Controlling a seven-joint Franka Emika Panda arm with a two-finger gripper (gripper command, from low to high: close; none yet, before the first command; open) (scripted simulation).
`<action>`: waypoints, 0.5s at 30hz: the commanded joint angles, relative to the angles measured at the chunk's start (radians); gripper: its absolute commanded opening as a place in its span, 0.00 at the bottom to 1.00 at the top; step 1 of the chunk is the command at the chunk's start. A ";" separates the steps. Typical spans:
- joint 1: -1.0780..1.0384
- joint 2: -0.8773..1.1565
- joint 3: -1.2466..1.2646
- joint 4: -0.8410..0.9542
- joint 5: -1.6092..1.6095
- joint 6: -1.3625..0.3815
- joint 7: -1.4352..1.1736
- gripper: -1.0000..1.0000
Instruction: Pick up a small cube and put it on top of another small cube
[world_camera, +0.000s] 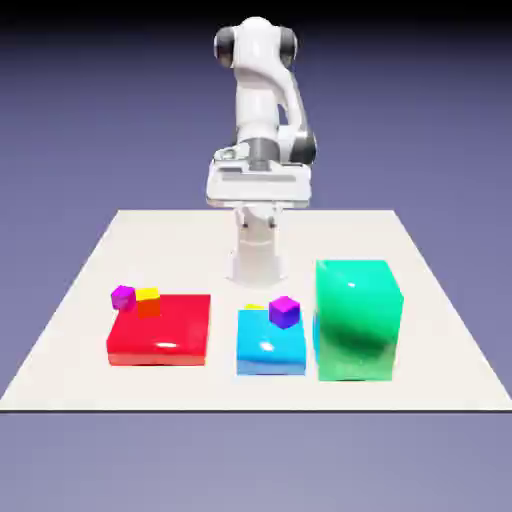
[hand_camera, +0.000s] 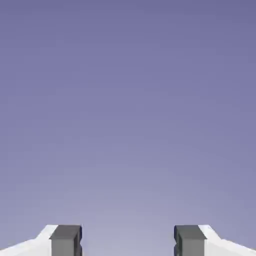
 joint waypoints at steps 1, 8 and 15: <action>-0.004 0.005 0.001 -0.003 -0.029 0.000 -0.044 0.50; -0.029 0.039 0.009 -0.020 -0.231 0.003 -0.348 0.50; -0.055 0.074 0.017 -0.038 -0.432 0.005 -0.652 0.50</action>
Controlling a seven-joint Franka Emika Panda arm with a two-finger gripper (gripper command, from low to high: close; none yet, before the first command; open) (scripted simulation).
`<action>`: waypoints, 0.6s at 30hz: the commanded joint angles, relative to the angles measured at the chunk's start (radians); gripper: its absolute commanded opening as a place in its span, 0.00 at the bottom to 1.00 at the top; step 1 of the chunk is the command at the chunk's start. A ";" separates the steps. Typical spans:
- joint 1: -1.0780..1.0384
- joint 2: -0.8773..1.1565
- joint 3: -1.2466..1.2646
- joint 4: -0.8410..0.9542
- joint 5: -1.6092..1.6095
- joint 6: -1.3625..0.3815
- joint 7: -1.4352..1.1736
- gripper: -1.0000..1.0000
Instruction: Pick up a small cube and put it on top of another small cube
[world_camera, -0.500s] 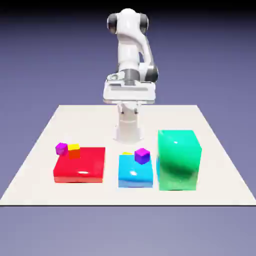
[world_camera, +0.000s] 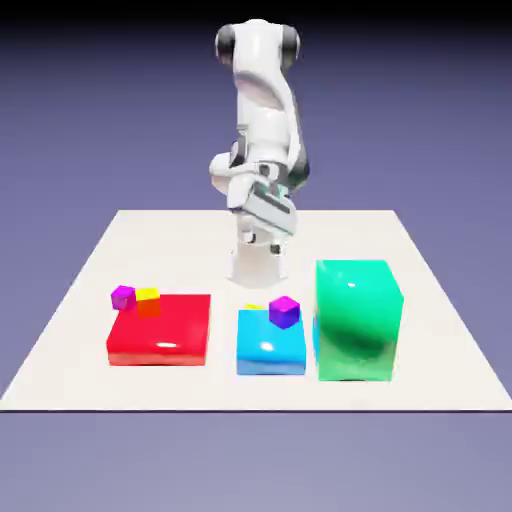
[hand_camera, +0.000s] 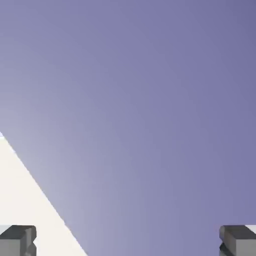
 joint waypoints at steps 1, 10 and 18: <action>-0.004 0.005 0.001 -0.003 -0.029 0.000 -0.044 0.50; -0.036 0.049 0.011 -0.025 -0.288 0.003 -0.435 0.50; -0.066 0.088 0.020 -0.045 -0.519 0.006 -0.783 0.50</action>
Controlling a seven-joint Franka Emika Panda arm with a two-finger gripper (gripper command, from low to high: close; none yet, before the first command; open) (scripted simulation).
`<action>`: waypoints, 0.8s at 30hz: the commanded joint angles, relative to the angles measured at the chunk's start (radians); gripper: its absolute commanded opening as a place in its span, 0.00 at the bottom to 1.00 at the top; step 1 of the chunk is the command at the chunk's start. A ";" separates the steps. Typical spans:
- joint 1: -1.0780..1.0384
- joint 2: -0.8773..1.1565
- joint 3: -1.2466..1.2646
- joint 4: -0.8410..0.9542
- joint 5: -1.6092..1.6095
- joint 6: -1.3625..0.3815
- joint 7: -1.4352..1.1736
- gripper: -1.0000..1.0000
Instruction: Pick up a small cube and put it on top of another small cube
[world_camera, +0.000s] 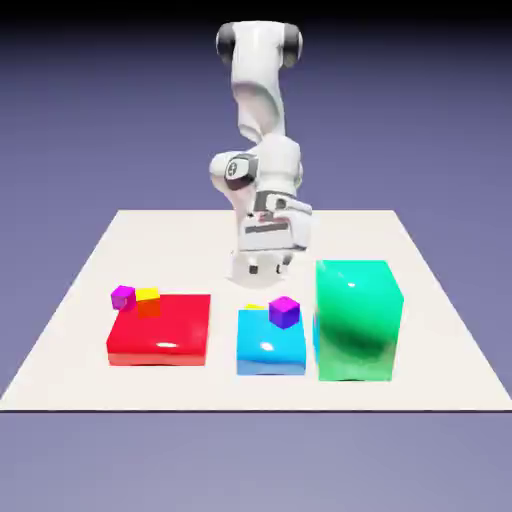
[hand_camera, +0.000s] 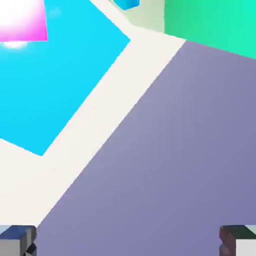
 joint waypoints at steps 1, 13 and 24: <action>-0.004 0.005 0.001 -0.003 -0.029 0.000 -0.044 0.50; -0.047 0.064 0.015 -0.033 -0.375 0.004 -0.565 0.50; -0.088 0.118 0.027 -0.060 -0.692 0.008 -1.044 0.50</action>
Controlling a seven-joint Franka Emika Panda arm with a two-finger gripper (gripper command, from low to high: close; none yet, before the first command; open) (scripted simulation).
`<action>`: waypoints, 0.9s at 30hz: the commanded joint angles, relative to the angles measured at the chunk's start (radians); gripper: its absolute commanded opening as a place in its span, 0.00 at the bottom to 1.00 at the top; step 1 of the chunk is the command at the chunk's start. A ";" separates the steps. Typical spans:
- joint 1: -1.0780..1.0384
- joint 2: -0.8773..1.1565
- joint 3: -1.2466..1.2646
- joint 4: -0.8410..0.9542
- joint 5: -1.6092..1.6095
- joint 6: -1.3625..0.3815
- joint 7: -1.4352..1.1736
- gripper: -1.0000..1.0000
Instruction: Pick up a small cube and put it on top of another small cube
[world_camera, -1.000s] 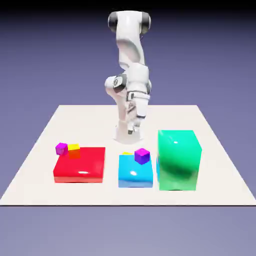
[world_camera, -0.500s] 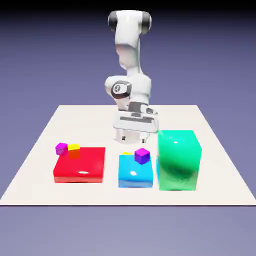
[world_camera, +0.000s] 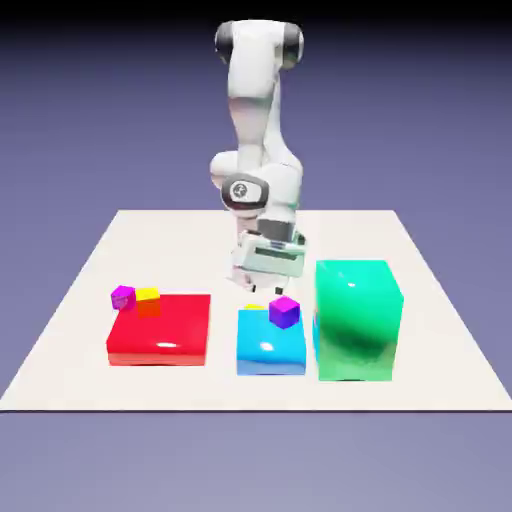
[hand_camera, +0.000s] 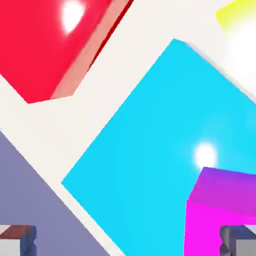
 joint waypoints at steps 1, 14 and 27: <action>-0.004 0.005 0.001 -0.003 -0.029 0.000 -0.044 0.50; -0.051 0.069 0.016 -0.035 -0.403 0.005 -0.609 0.50; -0.093 0.125 0.028 -0.064 -0.734 0.009 -1.107 0.50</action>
